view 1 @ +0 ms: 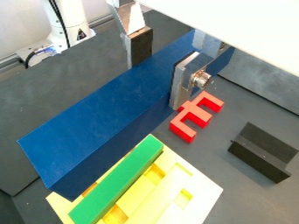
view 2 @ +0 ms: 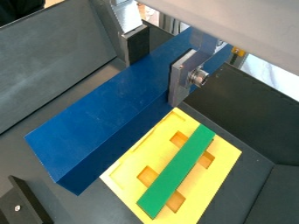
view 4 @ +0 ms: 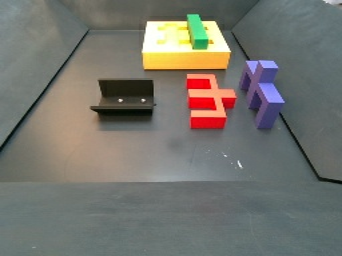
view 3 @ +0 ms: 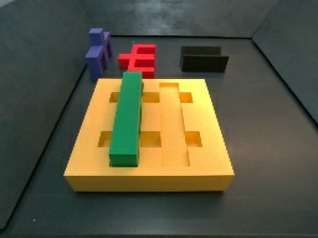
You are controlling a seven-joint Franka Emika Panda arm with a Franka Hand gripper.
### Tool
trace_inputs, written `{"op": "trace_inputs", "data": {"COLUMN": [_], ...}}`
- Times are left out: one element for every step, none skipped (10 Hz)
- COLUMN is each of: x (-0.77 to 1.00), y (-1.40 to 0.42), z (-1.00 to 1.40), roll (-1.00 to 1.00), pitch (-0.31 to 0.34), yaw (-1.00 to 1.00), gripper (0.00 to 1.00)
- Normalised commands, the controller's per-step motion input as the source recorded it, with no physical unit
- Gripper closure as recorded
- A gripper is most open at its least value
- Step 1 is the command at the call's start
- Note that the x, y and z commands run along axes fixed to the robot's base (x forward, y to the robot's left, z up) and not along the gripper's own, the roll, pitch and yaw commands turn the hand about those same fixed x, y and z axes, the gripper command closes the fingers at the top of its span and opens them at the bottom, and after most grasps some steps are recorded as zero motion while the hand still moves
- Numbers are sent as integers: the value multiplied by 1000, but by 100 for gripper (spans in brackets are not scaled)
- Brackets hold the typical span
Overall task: Pick up the blue object. Move up. Move to above the board. Insert the blue object.
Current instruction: Insert the blue object.
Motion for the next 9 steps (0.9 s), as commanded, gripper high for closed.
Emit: {"op": "trace_inputs", "data": {"x": [54,171,174,211,209,254,280,280,317], "y": [0,-29,0,-11,-143,-291,-300,-257,-249], "z": [-323,-660,-894,-946,-983,-929,-906,-909,-851], "roll": [0,-34,-76,-44,0,121,134,113,120], "pitch": [-19,-66,-107,-100,-123,-106,-106,-117,-140], "yaw": [0,0,-6,0,0,0,0,0,0], "gripper": [100,100,100,100,100,100,100,100,100]}}
